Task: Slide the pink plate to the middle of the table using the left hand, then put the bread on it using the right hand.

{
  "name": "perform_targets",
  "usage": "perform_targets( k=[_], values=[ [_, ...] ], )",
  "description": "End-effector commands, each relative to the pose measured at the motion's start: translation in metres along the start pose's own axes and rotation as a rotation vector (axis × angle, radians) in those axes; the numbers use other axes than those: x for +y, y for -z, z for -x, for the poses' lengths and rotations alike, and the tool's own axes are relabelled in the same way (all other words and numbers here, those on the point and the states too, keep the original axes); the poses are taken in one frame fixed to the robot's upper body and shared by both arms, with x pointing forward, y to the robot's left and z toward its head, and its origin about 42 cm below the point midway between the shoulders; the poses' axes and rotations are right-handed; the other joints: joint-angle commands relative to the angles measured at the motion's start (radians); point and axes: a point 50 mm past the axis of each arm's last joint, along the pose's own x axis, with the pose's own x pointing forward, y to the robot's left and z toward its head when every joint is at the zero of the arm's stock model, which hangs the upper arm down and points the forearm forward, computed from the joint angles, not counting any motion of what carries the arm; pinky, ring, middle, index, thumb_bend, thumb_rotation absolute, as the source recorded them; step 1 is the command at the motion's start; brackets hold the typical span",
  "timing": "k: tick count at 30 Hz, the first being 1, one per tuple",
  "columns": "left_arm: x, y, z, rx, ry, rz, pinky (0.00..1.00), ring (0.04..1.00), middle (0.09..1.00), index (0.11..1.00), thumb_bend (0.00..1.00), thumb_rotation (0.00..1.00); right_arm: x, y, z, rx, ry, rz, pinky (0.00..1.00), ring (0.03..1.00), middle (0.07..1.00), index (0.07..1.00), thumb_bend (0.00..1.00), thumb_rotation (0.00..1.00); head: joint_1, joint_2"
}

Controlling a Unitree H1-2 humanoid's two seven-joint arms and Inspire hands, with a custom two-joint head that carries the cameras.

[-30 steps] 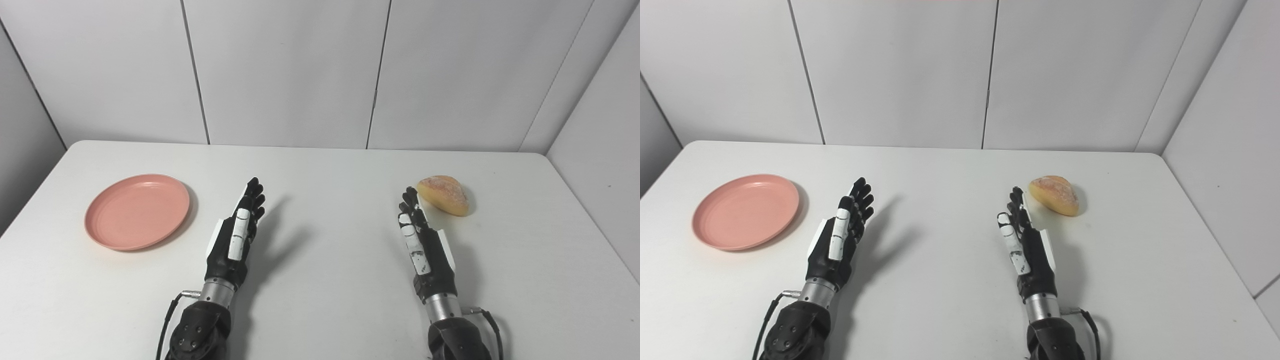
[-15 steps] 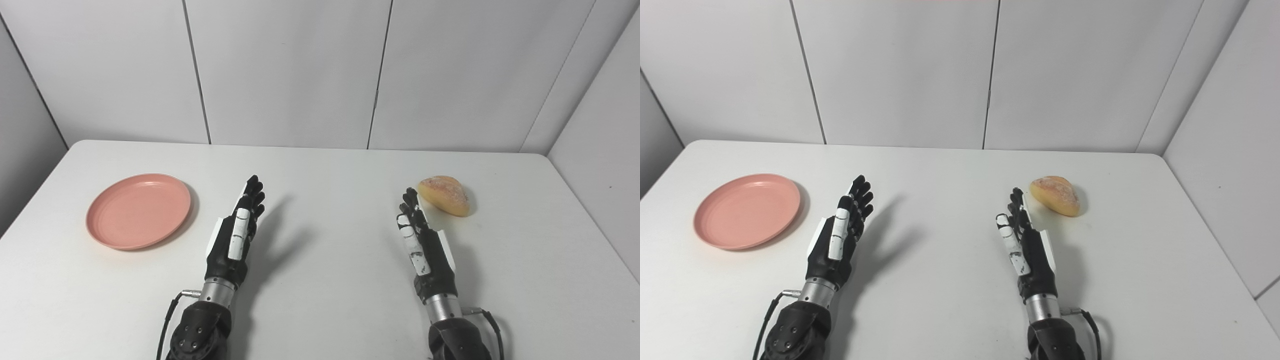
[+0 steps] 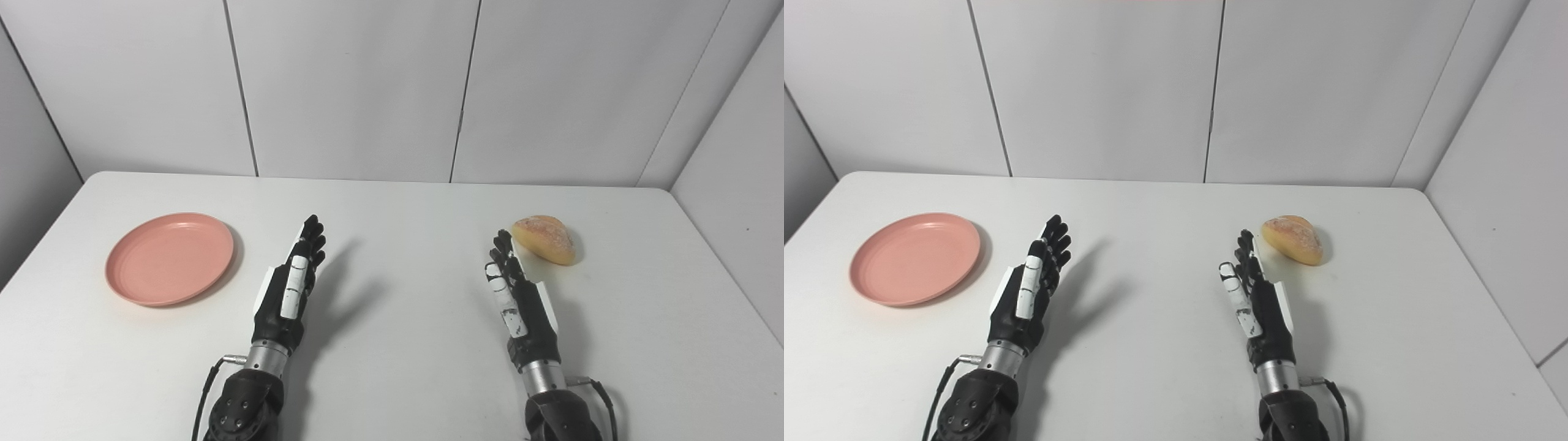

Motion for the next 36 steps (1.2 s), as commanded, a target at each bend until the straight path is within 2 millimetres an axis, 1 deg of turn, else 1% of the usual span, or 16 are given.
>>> perform_targets(
  k=[1, 4, 7, 8, 11, 12, 21, 24, 25, 27, 28, 31, 36],
  values=[
    [0.002, 0.019, 0.016, 0.049, -0.009, -0.006, 1.0, 1.0, 1.0, 1.0, 0.65, 1.0, -0.002, -0.016, -0.01, -0.093, -0.005, 0.002, 1.0, 1.0, 1.0, 1.0, 0.61, 0.86, 0.008, -0.002],
    [0.0, 0.023, 0.019, 0.059, -0.011, -0.008, 1.0, 1.0, 1.0, 1.0, 0.66, 1.0, -0.003, -0.013, -0.008, -0.089, -0.009, -0.008, 1.0, 1.0, 1.0, 1.0, 0.62, 0.86, 0.038, -0.031],
    [-0.001, 0.026, 0.019, 0.071, -0.009, -0.033, 1.0, 1.0, 1.0, 1.0, 0.64, 1.0, -0.005, -0.01, -0.007, -0.087, -0.009, -0.011, 1.0, 1.0, 1.0, 1.0, 0.62, 0.86, 0.036, -0.03],
    [-0.001, 0.027, 0.019, 0.076, -0.013, -0.038, 1.0, 1.0, 1.0, 1.0, 0.63, 1.0, -0.005, -0.009, -0.007, -0.086, -0.008, -0.009, 1.0, 1.0, 1.0, 1.0, 0.61, 0.85, 0.029, -0.039],
    [0.0, 0.028, 0.018, 0.076, -0.021, -0.054, 1.0, 1.0, 1.0, 1.0, 0.61, 1.0, -0.005, -0.007, -0.008, -0.086, -0.01, 0.004, 1.0, 1.0, 1.0, 1.0, 0.56, 0.85, 0.03, -0.045],
    [0.0, 0.028, 0.018, 0.078, -0.022, -0.06, 1.0, 1.0, 1.0, 1.0, 0.6, 1.0, -0.005, -0.006, -0.008, -0.086, -0.01, 0.006, 1.0, 1.0, 1.0, 1.0, 0.57, 0.85, 0.031, -0.049],
    [0.002, 0.03, 0.016, 0.114, -0.031, -0.056, 1.0, 1.0, 1.0, 1.0, 0.61, 1.0, -0.004, -0.004, -0.006, -0.088, -0.01, -0.01, 1.0, 1.0, 1.0, 1.0, 0.6, 0.84, 0.026, -0.05],
    [0.002, 0.029, 0.013, 0.11, -0.037, -0.056, 1.0, 1.0, 1.0, 1.0, 0.6, 1.0, -0.004, -0.004, -0.006, -0.087, -0.009, -0.011, 1.0, 1.0, 1.0, 1.0, 0.62, 0.84, 0.026, -0.039],
    [0.002, 0.029, 0.013, 0.11, -0.039, -0.055, 1.0, 1.0, 1.0, 1.0, 0.6, 1.0, -0.004, -0.004, -0.006, -0.087, -0.009, -0.013, 1.0, 1.0, 1.0, 1.0, 0.61, 0.84, 0.026, -0.039],
    [0.002, 0.029, 0.012, 0.105, -0.048, -0.052, 1.0, 1.0, 1.0, 1.0, 0.59, 1.0, -0.004, -0.003, -0.006, -0.084, -0.009, -0.015, 1.0, 1.0, 1.0, 1.0, 0.59, 0.84, 0.022, -0.046],
    [0.002, 0.03, 0.012, 0.101, -0.054, -0.054, 1.0, 1.0, 1.0, 1.0, 0.59, 1.0, -0.004, -0.001, -0.006, -0.079, -0.008, -0.016, 1.0, 1.0, 1.0, 1.0, 0.59, 0.84, 0.019, -0.068],
    [0.004, 0.033, 0.011, 0.101, -0.067, -0.058, 1.0, 1.0, 1.0, 1.0, 0.6, 1.0, -0.003, 0.002, -0.007, -0.065, -0.009, -0.023, 1.0, 1.0, 1.0, 1.0, 0.61, 0.84, 0.004, -0.072],
    [0.005, 0.038, 0.009, 0.094, -0.087, -0.022, 1.0, 1.0, 1.0, 1.0, 0.61, 1.0, -0.004, 0.005, -0.008, -0.051, -0.02, -0.011, 1.0, 1.0, 1.0, 1.0, 0.59, 0.84, -0.016, -0.074]
  ],
)
